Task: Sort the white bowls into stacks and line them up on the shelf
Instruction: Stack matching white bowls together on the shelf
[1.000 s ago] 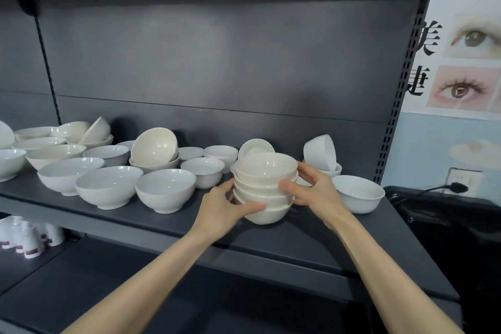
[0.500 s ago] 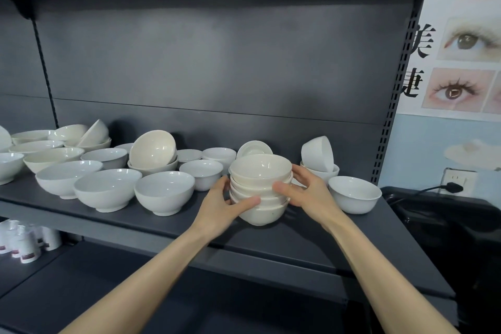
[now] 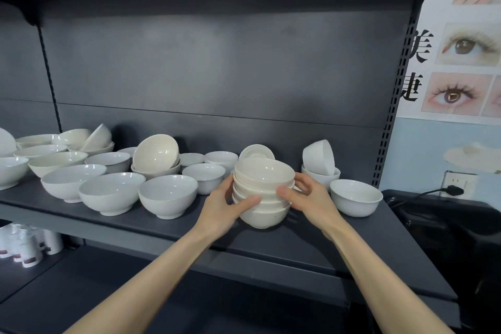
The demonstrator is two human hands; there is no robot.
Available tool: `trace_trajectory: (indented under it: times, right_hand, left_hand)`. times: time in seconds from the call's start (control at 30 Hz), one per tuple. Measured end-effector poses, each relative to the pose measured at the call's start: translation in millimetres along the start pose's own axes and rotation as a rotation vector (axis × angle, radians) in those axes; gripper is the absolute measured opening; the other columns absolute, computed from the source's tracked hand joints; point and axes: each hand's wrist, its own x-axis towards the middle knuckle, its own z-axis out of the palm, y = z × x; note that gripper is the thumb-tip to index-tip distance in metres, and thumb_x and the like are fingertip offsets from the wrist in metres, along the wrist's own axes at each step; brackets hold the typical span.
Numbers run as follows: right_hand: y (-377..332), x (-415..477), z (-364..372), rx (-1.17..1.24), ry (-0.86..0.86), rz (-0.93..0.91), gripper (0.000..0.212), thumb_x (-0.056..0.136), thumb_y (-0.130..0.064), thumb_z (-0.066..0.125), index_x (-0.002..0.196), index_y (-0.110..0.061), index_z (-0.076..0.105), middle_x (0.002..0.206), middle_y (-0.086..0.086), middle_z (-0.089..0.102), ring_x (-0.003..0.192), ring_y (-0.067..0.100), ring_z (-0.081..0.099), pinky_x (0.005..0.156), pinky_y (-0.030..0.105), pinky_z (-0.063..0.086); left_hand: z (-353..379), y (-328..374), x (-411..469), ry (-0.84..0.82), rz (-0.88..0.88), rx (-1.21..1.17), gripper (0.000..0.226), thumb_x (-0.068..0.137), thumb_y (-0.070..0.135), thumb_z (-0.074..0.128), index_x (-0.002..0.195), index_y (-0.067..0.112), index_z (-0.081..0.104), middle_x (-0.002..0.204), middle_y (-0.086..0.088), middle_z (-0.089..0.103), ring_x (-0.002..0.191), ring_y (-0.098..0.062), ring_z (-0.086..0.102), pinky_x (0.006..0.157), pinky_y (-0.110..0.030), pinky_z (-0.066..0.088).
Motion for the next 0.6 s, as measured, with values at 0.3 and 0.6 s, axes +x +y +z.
trace_trajectory:
  times: [0.3, 0.6]
  right_hand:
    - [-2.2, 2.8, -0.4, -0.027, 0.003, -0.019, 0.029, 0.082, -0.013, 0.073, 0.103, -0.028, 0.06, 0.103, -0.023, 0.063, 0.084, -0.01, 0.065, 0.065, 0.011, 0.05]
    - [-5.9, 4.9, -7.2, -0.145, -0.061, 0.012, 0.053, 0.077, -0.022, 0.078, 0.124, -0.02, 0.055, 0.118, -0.011, 0.063, 0.097, -0.001, 0.064, 0.075, 0.017, 0.055]
  left_hand:
    - [1.0, -1.3, -1.3, 0.05, 0.007, 0.019, 0.056, 0.077, 0.032, 0.079, 0.129, 0.028, 0.057, 0.116, 0.02, 0.067, 0.109, 0.006, 0.059, 0.083, -0.008, 0.048]
    - [-1.6, -13.0, 1.3, -0.073, -0.067, -0.052, 0.095, 0.05, 0.031, 0.089, 0.134, 0.029, 0.044, 0.125, 0.013, 0.062, 0.115, -0.002, 0.058, 0.096, -0.029, 0.051]
